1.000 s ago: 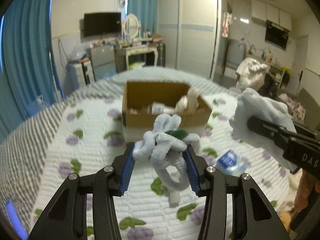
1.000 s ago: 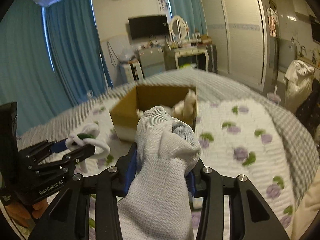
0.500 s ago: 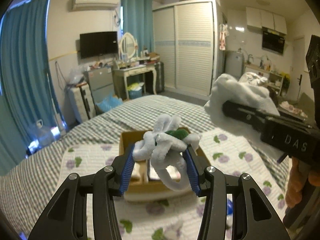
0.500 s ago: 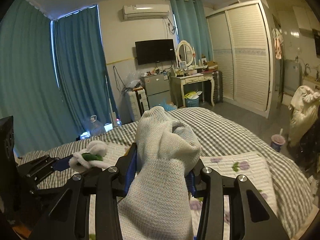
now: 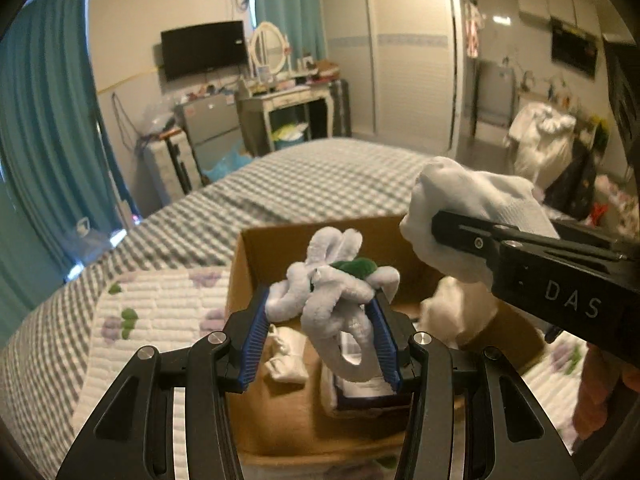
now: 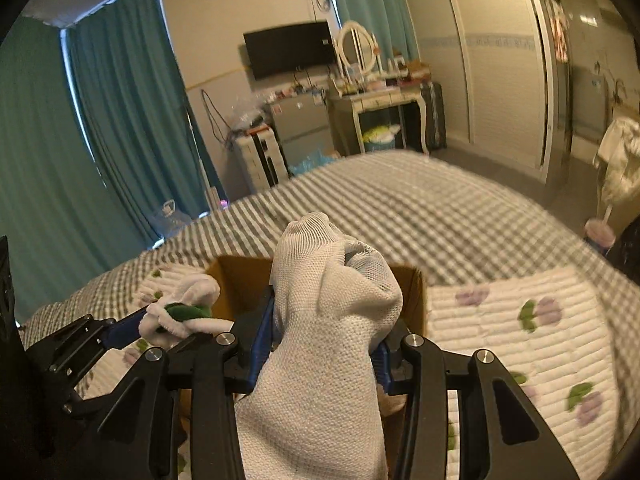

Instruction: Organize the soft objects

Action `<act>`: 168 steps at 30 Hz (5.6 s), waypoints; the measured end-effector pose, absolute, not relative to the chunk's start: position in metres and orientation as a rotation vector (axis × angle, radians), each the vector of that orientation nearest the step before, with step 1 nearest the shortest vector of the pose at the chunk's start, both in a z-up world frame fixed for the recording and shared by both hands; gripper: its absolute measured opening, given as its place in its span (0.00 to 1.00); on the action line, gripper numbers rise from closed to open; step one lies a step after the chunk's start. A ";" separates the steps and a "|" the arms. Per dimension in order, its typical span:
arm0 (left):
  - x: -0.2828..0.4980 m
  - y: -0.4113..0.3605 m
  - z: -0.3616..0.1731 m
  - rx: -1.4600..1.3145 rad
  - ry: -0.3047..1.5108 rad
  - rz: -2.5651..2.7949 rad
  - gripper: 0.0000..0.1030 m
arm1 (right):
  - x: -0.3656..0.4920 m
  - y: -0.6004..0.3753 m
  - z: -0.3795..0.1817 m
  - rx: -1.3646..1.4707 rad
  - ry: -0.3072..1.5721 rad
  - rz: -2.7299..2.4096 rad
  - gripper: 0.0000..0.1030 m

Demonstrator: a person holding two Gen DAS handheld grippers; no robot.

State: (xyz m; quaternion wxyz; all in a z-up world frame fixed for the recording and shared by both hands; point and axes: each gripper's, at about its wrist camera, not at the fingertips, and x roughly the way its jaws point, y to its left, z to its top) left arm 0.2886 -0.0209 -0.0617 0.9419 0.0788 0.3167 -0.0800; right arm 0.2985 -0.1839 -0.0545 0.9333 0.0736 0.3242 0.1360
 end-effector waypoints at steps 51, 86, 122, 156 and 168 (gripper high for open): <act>0.061 0.003 0.008 -0.026 0.502 -0.038 0.87 | 0.025 -0.248 0.013 -0.042 0.570 0.262 1.00; 0.111 -0.033 -0.171 0.047 0.907 -0.157 0.23 | 0.105 -0.247 -0.163 0.017 0.924 0.247 0.45; 0.199 -0.013 0.003 0.102 0.538 -0.219 0.22 | 0.186 -0.200 0.010 0.010 0.570 0.333 0.45; 0.154 0.008 0.118 0.091 0.317 -0.091 0.86 | 0.166 -0.227 0.124 0.045 0.400 0.178 0.76; 0.019 0.019 0.165 0.051 0.137 -0.045 1.00 | 0.019 -0.246 0.171 0.060 0.234 0.189 1.00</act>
